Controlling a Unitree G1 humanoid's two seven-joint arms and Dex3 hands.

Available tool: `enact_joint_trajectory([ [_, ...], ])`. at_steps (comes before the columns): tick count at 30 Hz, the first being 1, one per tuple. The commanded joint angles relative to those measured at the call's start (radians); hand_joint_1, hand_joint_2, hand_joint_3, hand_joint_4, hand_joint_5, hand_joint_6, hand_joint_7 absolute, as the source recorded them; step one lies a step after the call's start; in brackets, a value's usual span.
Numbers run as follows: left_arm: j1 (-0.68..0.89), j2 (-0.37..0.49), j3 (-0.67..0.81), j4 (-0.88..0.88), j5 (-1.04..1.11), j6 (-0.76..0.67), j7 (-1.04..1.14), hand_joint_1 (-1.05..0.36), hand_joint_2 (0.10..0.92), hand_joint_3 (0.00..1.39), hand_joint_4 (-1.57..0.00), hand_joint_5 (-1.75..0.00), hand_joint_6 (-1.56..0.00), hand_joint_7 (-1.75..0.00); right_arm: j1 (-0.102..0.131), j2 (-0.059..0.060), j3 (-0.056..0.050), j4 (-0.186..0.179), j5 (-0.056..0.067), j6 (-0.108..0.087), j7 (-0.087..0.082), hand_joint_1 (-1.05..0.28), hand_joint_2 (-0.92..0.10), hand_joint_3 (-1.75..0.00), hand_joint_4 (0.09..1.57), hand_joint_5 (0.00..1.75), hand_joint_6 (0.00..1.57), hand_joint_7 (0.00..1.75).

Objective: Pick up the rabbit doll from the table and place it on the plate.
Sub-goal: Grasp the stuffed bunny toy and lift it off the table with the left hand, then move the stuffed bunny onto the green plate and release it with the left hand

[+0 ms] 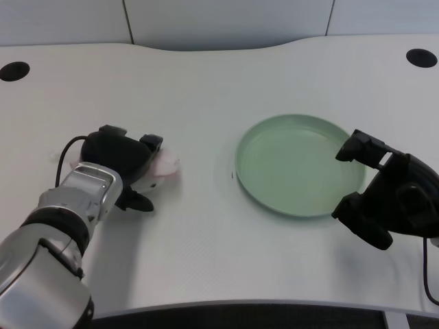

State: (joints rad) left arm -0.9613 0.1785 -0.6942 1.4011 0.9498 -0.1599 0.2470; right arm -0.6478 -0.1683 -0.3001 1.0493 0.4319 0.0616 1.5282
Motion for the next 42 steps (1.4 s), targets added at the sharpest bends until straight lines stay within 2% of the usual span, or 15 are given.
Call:
enact_joint_trajectory([
  [1,-0.031,0.035,-0.067,0.016,0.068,-0.017,0.004,-0.58,0.907,0.02,-0.68,-0.97,-0.74,-0.12,0.029,-0.009,-0.008,-0.031,0.027,0.017,0.013,-0.54,-0.85,0.00,1.11,1.75,1.03,1.27],
  [3,-0.055,0.050,-0.083,0.016,0.086,-0.028,0.030,-0.55,0.916,0.01,-0.78,-1.30,-0.92,-0.31,0.041,-0.007,-0.010,-0.055,0.034,0.005,0.008,-0.52,-0.86,-0.01,1.11,1.75,1.02,1.27],
  [4,-0.063,0.055,-0.079,0.016,0.082,-0.034,0.038,-0.55,0.919,0.09,-0.76,-1.56,-0.79,-1.00,0.046,-0.007,-0.010,-0.065,0.035,-0.003,0.003,-0.56,-0.85,-0.01,1.13,1.75,0.99,1.40],
  [5,-0.074,0.059,-0.057,0.015,0.059,-0.039,0.028,-0.55,0.920,0.12,-0.75,-1.65,-0.70,-1.28,0.046,-0.010,-0.006,-0.069,0.035,0.002,0.001,-0.57,-0.85,0.00,1.13,1.75,0.98,1.45],
  [7,-0.090,0.065,-0.026,0.015,0.026,-0.044,0.009,-0.52,0.921,0.34,-0.70,-1.72,-0.64,-1.46,0.043,-0.016,-0.002,-0.069,0.035,0.021,-0.001,-0.57,-0.84,0.00,1.14,1.75,0.96,1.49],
  [10,-0.111,0.072,-0.004,0.014,0.008,-0.055,0.001,-0.51,0.921,0.52,-0.66,-1.52,-0.64,-1.31,0.044,-0.017,-0.003,-0.067,0.039,0.039,-0.001,-0.55,-0.83,0.00,1.14,1.75,0.96,1.51],
  [13,-0.131,0.075,0.016,0.012,-0.008,-0.072,0.002,-0.52,0.921,0.55,-0.69,-1.23,-0.69,-0.94,0.048,-0.014,-0.008,-0.067,0.042,0.027,-0.001,-0.59,-0.83,0.00,1.14,1.75,0.96,1.50],
  [15,-0.139,0.074,0.027,0.010,-0.015,-0.080,0.007,-0.53,0.921,0.58,-0.76,-0.75,-0.83,-0.37,0.050,-0.015,-0.009,-0.067,0.041,0.021,-0.005,-0.62,-0.84,-0.01,1.15,1.75,0.97,1.49],
  [18,-0.180,0.058,0.026,0.005,-0.014,-0.098,0.029,-0.56,0.921,0.60,-0.79,-0.77,-0.91,-0.32,0.047,-0.016,-0.001,-0.068,0.037,0.043,-0.010,-0.58,-0.83,0.00,1.12,1.75,1.00,1.37],
  [24,-0.247,-0.009,0.087,-0.006,-0.078,-0.197,0.076,-0.59,0.921,0.57,-0.92,-0.73,-1.01,-0.23,0.034,-0.017,0.010,-0.052,0.024,0.025,-0.017,-0.56,-0.84,-0.01,1.11,1.75,0.99,1.31],
  [26,-0.266,-0.044,0.099,-0.010,-0.095,-0.225,0.089,-0.60,0.921,0.57,-0.89,-0.95,-1.03,-0.30,0.028,-0.012,0.009,-0.037,0.025,0.021,-0.012,-0.55,-0.85,-0.02,1.10,1.75,1.00,1.26],
  [28,-0.280,-0.077,0.106,-0.014,-0.109,-0.250,0.106,-0.59,0.921,0.56,-0.83,-1.41,-0.86,-0.92,0.026,-0.008,0.009,-0.028,0.024,0.012,-0.010,-0.53,-0.85,-0.02,1.09,1.75,1.00,1.23],
  [31,-0.300,-0.118,0.111,-0.019,-0.119,-0.280,0.121,-0.58,0.921,0.57,-0.81,-1.70,-0.71,-1.37,0.025,-0.003,0.009,-0.025,0.025,-0.006,-0.012,-0.53,-0.87,-0.03,1.09,1.75,1.00,1.23],
  [37,-0.328,-0.173,0.099,-0.022,-0.110,-0.317,0.137,-0.59,0.921,0.57,-0.84,-1.75,-0.68,-1.53,0.019,0.000,0.012,-0.016,0.023,-0.007,-0.023,-0.55,-0.86,-0.02,1.09,1.75,1.00,1.11],
  [42,-0.320,-0.225,0.061,-0.022,-0.083,-0.339,0.153,-0.61,0.921,0.60,-0.82,-1.74,-0.66,-1.56,0.020,0.012,0.012,-0.020,0.025,-0.038,-0.019,-0.57,-0.88,-0.02,1.07,1.75,0.98,1.23],
])
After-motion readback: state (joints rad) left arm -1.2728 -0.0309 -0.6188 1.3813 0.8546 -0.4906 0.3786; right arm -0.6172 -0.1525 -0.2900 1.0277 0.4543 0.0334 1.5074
